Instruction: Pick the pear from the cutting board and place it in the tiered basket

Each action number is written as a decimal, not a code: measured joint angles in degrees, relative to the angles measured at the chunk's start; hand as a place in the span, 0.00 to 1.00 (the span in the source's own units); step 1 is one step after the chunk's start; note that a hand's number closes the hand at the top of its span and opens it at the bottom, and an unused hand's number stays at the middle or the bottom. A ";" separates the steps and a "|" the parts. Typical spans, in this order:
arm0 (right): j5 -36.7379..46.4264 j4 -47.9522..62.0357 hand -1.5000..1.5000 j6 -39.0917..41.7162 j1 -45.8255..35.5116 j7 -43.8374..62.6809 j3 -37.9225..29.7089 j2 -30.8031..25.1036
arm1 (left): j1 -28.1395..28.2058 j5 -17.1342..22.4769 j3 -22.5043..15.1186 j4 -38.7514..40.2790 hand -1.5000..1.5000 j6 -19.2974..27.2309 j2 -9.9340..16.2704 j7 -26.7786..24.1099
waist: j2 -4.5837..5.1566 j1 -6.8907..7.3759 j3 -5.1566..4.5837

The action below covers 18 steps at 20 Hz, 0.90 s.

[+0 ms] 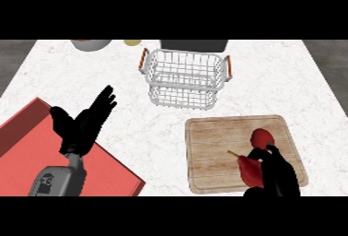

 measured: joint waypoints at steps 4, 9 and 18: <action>1.83 -7.81 1.00 0.91 4.16 11.51 6.07 1.35 | 0.00 -0.22 -0.26 -0.71 0.50 0.45 -0.28 0.87 | 0.49 0.08 0.90; 2.09 -21.13 1.00 0.05 5.99 25.12 16.28 2.57 | 0.56 -0.28 -0.61 -1.75 0.50 0.34 -0.47 1.15 | 0.83 0.35 1.64; 15.80 -45.07 1.00 10.12 -1.31 38.90 30.08 2.97 | 0.34 -0.53 -0.90 -2.61 0.50 0.74 -1.09 1.73 | 0.99 0.86 1.82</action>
